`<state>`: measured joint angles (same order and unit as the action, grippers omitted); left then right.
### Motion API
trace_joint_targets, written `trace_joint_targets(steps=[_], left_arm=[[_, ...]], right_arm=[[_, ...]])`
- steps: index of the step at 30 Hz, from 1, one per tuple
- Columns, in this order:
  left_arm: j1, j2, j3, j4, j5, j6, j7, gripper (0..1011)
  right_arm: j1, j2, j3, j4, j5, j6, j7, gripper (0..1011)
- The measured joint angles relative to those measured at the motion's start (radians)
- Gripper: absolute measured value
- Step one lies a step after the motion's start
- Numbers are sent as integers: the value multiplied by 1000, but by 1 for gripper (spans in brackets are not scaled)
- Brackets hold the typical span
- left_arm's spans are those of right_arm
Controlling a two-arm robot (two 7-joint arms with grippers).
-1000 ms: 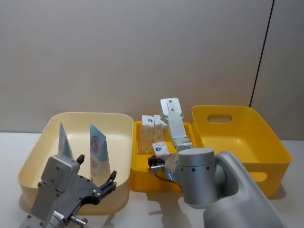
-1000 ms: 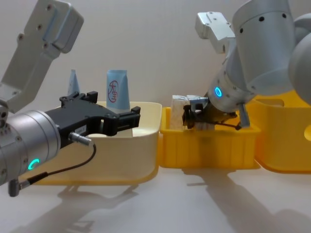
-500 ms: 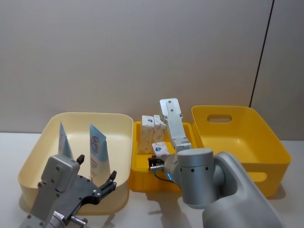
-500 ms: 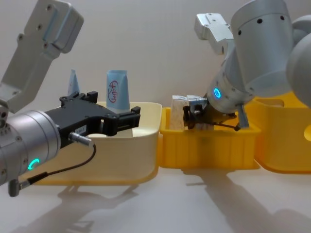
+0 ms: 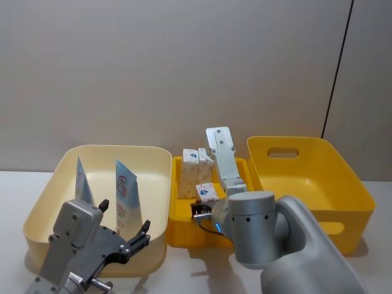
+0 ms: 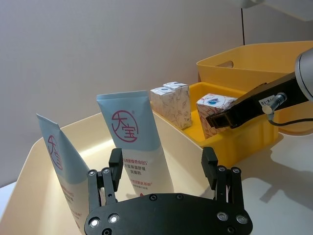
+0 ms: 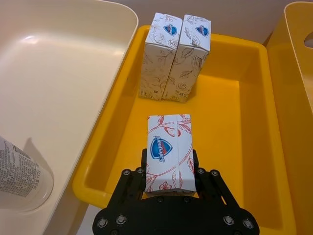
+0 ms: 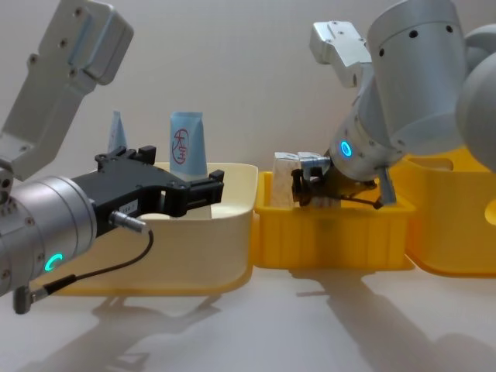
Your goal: Bimanual collaborative sorting of washing and personal care products
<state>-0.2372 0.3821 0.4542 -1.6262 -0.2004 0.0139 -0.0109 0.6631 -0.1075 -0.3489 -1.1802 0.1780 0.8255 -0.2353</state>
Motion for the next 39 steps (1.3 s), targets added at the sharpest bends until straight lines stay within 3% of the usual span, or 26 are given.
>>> trace_joint_targets(steps=[6, 21, 32, 39], left_arm=[[0, 0, 0, 0, 0, 0, 0, 1003], [0, 0, 0, 0, 0, 0, 0, 1003], [0, 0, 0, 0, 0, 0, 0, 1003], [0, 0, 0, 0, 0, 0, 0, 1003]], right_arm=[[-1, 2, 0, -6, 0, -13, 7, 404], [-15, 24, 16, -94, 9, -125, 64, 404], [14, 73, 45, -157, -3, -202, 99, 404], [45, 108, 78, -164, -17, -212, 100, 404]])
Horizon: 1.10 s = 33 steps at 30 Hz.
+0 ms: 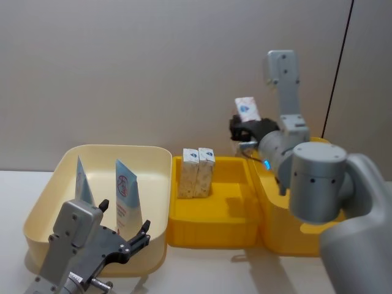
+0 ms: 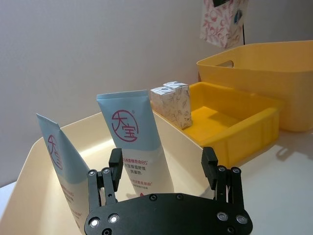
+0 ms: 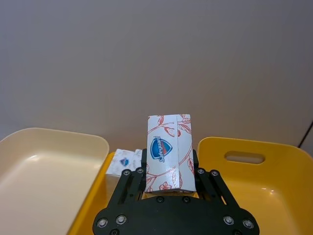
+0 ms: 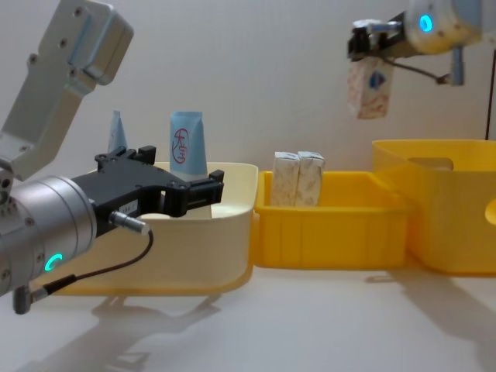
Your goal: Bimanual collaborative sorting of washing and personal care products
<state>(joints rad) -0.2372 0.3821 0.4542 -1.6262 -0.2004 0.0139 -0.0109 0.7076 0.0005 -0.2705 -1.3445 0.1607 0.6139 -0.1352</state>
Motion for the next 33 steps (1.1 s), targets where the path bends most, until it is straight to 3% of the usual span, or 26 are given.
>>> trace_joint_targets(steps=[9, 21, 33], left_arm=[[0, 0, 0, 0, 0, 0, 0, 1003], [0, 0, 0, 0, 0, 0, 0, 1003], [0, 0, 0, 0, 0, 0, 0, 1003]], right_arm=[[27, 33, 40, 19, -5, 39, -1, 404], [57, 60, 85, 74, 11, 137, 29, 404], [59, 83, 146, 67, 20, 166, 28, 404]])
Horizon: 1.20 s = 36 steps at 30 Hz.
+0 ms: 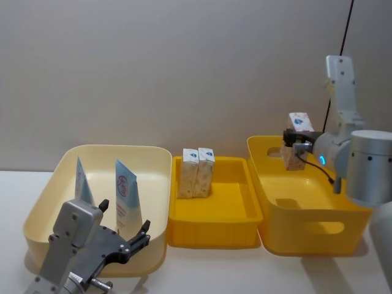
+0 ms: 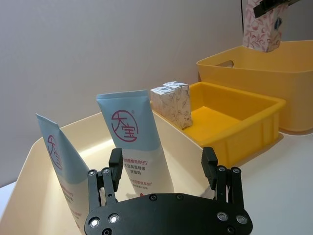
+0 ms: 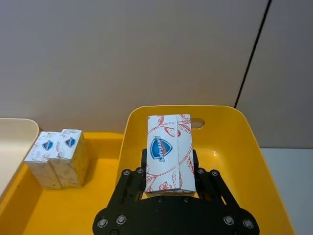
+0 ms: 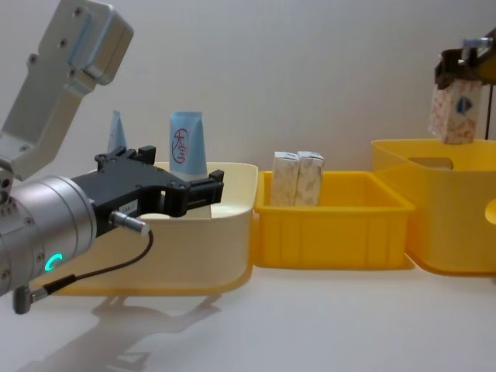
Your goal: Bimanual collaborative sorting of washing and personal care products
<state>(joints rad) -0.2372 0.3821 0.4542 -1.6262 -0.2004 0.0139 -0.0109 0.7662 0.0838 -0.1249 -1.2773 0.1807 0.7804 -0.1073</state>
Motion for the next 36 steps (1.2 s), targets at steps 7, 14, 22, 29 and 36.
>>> trace_joint_targets(steps=[7, 14, 22, 29, 36], left_arm=[[0, 0, 0, 0, 0, 0, 0, 1003], [0, 0, 0, 0, 0, 0, 0, 1003], [0, 0, 0, 0, 0, 0, 0, 1003], [0, 0, 0, 0, 0, 0, 0, 1003], [-6, -1, 0, 0, 1, 4, -5, 1003]], right_arm=[[-6, 12, 22, -15, 5, 19, 5, 404], [-9, 19, 36, -25, 8, 31, 9, 574], [-12, 25, 46, -32, 11, 39, 13, 810], [-13, 27, 50, -35, 12, 42, 14, 1000], [-14, 28, 53, -37, 12, 45, 15, 1001]])
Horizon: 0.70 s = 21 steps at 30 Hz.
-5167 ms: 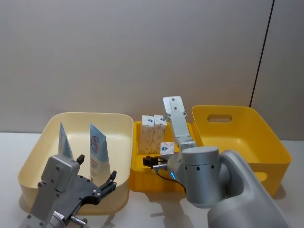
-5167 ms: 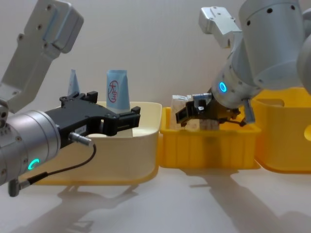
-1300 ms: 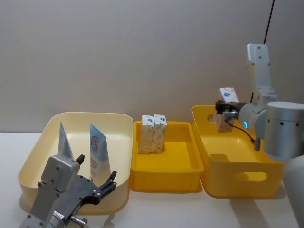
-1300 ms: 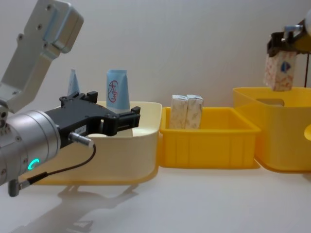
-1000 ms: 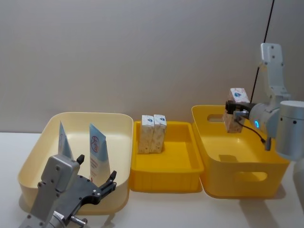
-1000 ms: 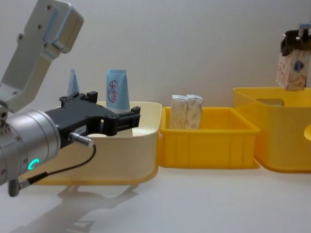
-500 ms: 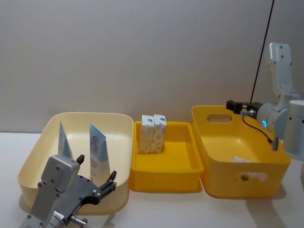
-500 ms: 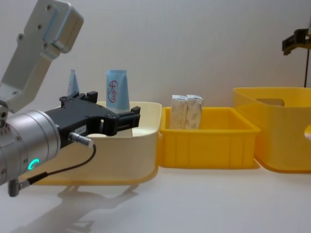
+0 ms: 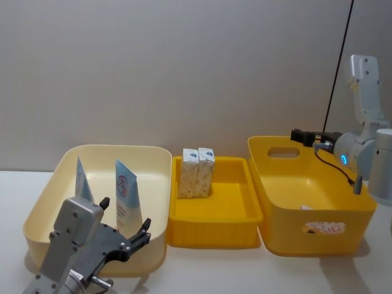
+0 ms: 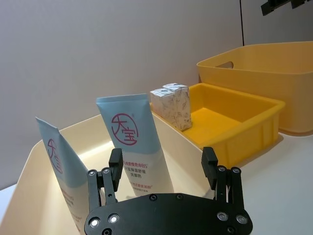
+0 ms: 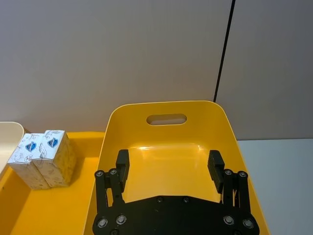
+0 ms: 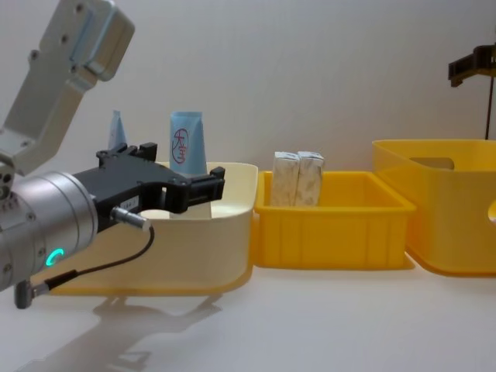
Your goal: Bimanual collaborative sorting of washing and personal care products
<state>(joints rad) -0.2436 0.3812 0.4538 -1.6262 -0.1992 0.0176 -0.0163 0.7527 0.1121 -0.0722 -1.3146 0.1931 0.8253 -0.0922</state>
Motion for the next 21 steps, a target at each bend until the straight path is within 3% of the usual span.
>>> trace_joint_targets(steps=[8, 21], left_arm=[[-3, -3, -9, -11, 11, 15, 8, 1003], [44, -3, -44, -88, 68, 40, 100, 1003]], right_arm=[[-1, 1, 1, -1, 1, 1, 1, 1001], [-1, 2, 3, -2, 1, 2, 1, 1001]])
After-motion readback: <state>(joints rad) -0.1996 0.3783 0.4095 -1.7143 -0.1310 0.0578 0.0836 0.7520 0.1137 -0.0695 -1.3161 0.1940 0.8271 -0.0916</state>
